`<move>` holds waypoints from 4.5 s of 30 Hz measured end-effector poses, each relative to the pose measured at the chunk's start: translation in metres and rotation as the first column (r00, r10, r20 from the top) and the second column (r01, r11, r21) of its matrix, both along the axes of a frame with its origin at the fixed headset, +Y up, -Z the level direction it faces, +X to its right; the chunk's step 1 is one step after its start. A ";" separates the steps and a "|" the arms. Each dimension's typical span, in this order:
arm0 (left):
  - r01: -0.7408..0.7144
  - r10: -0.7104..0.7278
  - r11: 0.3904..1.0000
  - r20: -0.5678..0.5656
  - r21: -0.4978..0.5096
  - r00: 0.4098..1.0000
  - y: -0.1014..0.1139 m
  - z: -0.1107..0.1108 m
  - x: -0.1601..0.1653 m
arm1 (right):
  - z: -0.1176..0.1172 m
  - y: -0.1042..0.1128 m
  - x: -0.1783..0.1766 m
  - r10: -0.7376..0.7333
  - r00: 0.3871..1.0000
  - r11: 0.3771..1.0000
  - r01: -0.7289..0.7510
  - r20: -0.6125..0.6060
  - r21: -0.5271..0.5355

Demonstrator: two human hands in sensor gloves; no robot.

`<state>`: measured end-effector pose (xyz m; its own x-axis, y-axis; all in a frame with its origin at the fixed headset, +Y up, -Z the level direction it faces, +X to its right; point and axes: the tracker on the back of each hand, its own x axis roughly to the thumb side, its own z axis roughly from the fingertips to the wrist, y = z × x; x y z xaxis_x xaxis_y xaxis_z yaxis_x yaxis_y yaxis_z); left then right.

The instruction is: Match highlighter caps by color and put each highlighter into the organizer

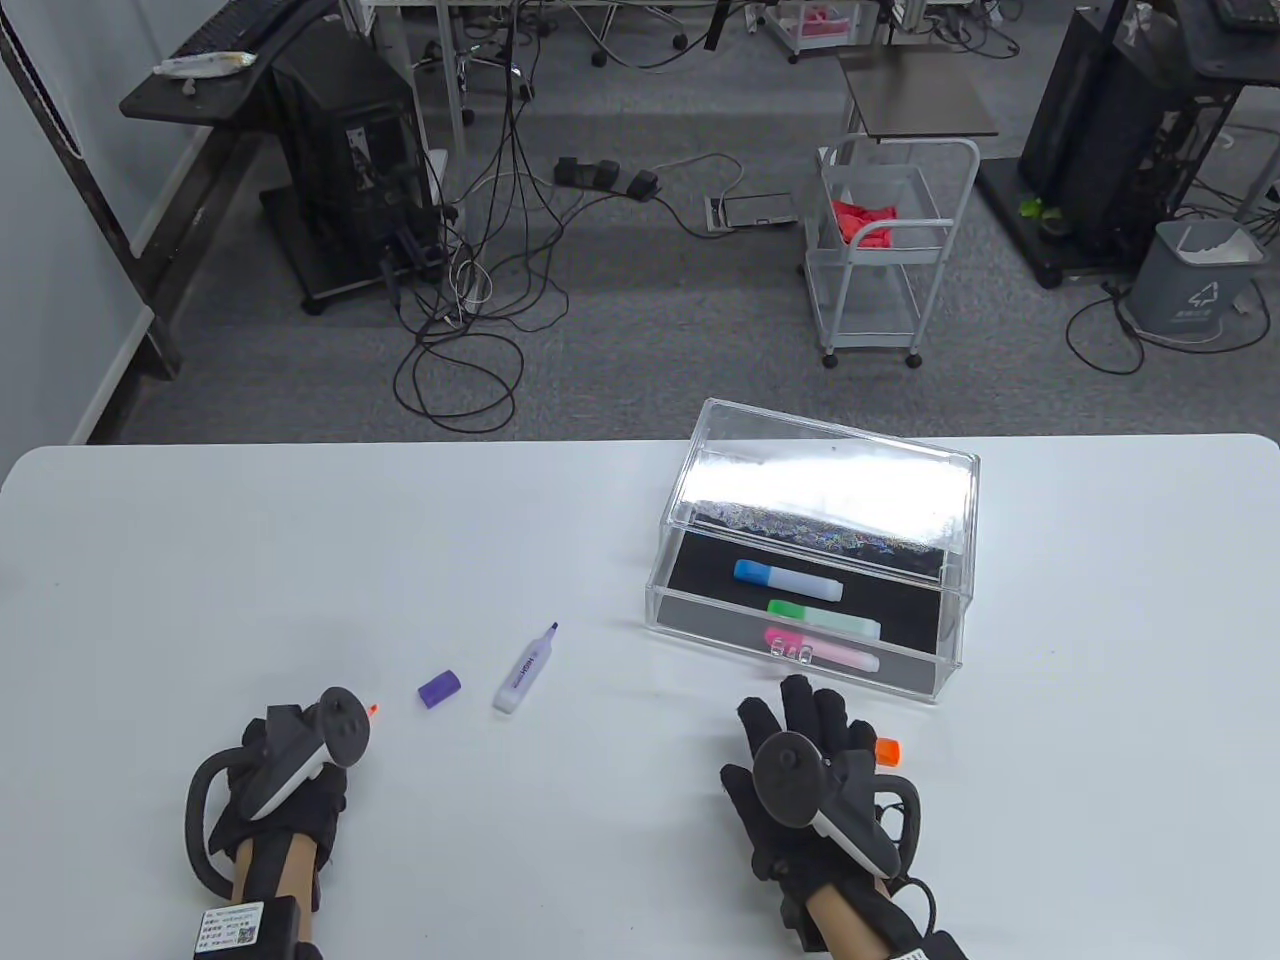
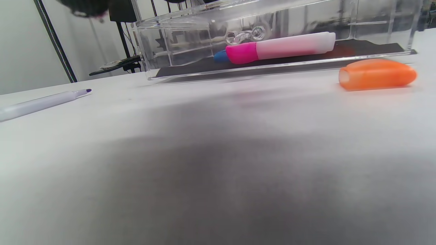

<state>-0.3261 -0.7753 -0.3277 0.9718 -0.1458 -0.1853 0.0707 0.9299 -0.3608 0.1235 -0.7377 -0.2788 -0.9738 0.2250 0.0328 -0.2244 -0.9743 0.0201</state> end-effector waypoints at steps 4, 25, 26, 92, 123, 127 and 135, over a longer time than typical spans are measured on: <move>-0.036 0.035 0.999 0.013 0.041 0.999 0.008 0.004 0.000 | -0.001 0.000 0.000 -0.001 1.000 1.000 0.001 0.001 0.004; -0.233 0.185 0.964 0.305 0.128 0.934 0.081 0.047 0.088 | -0.001 0.003 0.010 -0.046 0.999 0.999 0.046 0.023 0.014; -0.234 0.184 0.964 0.314 0.127 0.931 0.081 0.050 0.092 | -0.001 0.003 0.010 -0.051 0.998 0.999 0.050 0.026 0.017; -0.326 0.249 0.942 0.478 0.084 0.842 0.045 0.068 0.128 | -0.031 -0.023 0.078 0.112 0.980 0.987 -0.091 0.163 -0.131; -0.501 0.324 0.864 0.702 0.055 0.635 0.054 0.086 0.168 | -0.002 -0.006 -0.028 -0.554 0.762 0.833 0.504 -0.337 -0.229; -0.500 0.316 0.864 0.718 0.053 0.621 0.055 0.088 0.172 | 0.000 -0.006 -0.033 -0.558 0.745 0.830 0.502 -0.365 -0.245; -0.510 0.333 0.860 0.739 0.017 0.586 0.055 0.090 0.180 | 0.005 -0.006 -0.043 -0.601 0.687 0.799 0.523 -0.408 -0.295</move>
